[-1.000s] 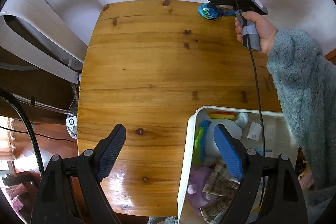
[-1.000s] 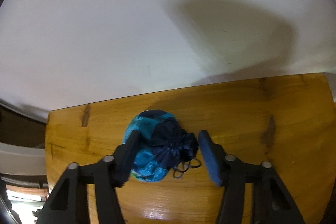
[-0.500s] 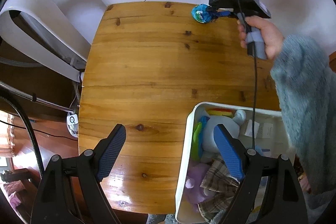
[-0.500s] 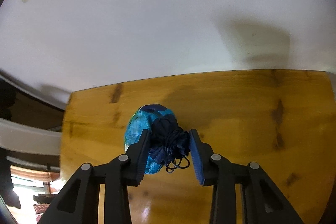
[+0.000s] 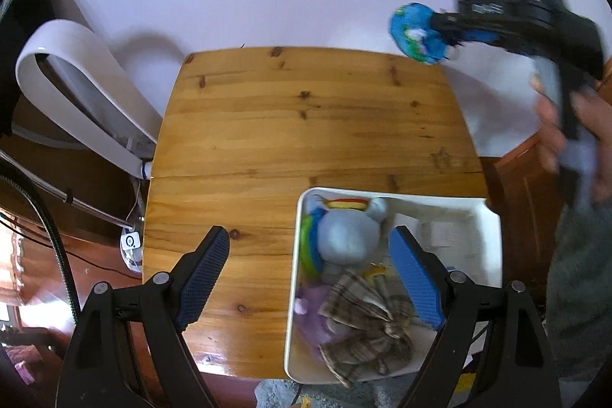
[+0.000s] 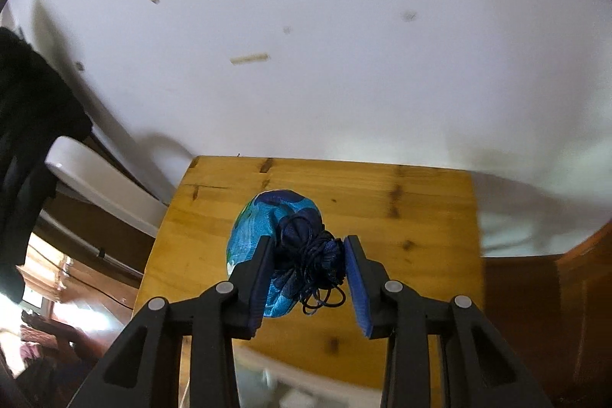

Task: Organize objects
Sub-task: 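Carry the blue pouch with the right tool over the tray, then open the right tool to drop the pouch into the tray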

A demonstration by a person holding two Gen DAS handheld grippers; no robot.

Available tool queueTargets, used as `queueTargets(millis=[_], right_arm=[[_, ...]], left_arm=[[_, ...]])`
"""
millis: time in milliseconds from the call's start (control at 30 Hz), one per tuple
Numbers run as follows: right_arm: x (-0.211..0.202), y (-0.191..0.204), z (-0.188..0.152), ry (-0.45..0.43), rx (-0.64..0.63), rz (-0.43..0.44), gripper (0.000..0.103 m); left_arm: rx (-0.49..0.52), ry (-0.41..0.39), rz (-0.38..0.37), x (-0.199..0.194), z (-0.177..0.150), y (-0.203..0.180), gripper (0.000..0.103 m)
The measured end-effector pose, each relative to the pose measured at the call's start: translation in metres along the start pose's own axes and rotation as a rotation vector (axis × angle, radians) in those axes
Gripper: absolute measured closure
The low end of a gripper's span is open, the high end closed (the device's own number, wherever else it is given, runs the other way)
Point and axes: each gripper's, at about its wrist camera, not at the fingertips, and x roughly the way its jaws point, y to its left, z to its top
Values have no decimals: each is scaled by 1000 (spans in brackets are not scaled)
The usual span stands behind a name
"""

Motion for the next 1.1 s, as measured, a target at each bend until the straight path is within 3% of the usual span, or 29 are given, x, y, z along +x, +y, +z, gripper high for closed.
queueTargets(millis=[200, 333, 700, 900, 1000, 1067, 1100], right_arm=[[-81, 6, -51, -20, -51, -47, 66], [-108, 15, -82, -33, -77, -109, 66], [-139, 17, -154, 13, -32, -122, 65], [-138, 17, -172, 72, -26, -112, 63], [-135, 18, -173, 94, -13, -97, 58], [-137, 20, -173, 88, -10, -95, 44], [-139, 20, -174, 83, -9, -99, 42]], left_arm=[[19, -54, 2, -33, -13, -23, 15], [35, -85, 3, -52, -21, -36, 15], [68, -139, 14, -87, -43, -59, 15], [91, -150, 23, -94, -50, -68, 15], [110, -167, 35, -98, -52, -74, 15], [125, -180, 46, -100, -54, -77, 15], [130, -183, 49, -101, -55, -79, 15]])
